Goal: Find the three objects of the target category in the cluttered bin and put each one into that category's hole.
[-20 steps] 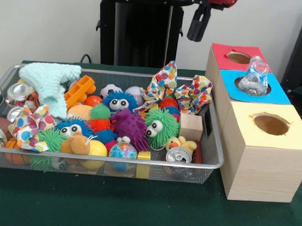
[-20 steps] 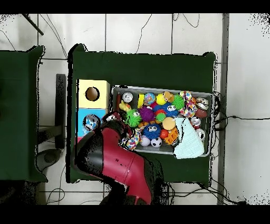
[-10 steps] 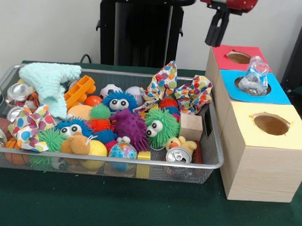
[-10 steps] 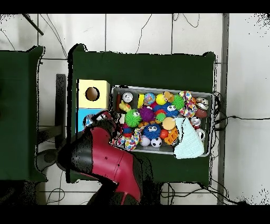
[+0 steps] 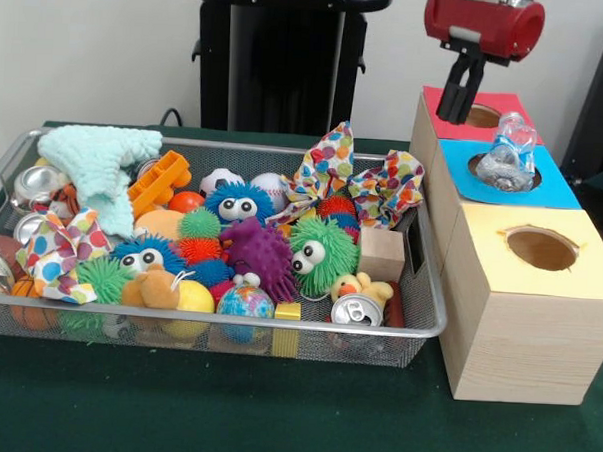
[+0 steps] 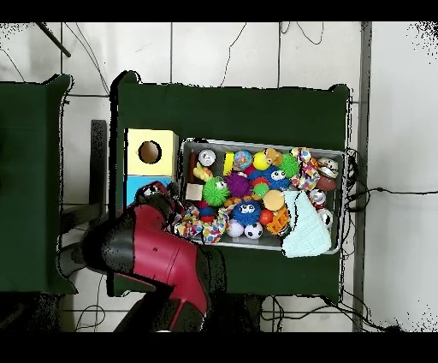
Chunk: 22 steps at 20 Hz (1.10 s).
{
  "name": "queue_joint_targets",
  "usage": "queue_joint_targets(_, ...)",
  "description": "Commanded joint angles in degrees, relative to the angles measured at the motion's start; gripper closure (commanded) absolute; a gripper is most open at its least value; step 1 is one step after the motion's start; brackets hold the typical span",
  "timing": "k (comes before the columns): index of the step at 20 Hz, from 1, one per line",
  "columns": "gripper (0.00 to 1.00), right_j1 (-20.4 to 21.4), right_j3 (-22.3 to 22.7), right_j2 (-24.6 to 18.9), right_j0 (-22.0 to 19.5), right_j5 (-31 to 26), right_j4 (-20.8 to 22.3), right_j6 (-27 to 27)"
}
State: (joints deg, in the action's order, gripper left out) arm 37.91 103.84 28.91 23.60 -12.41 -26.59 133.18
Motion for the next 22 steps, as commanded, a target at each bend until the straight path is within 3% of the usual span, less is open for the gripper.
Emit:
queue_joint_targets(1,1.00,-5.02,-3.49,-2.46,0.20,-0.32,-4.67,14.45)
queue_joint_targets(12,1.00,-5.49,-5.25,-0.29,2.78,-1.27,-9.24,15.94)
queue_joint_targets(22,1.00,-9.59,-8.77,1.57,5.03,-2.10,-12.96,16.33)
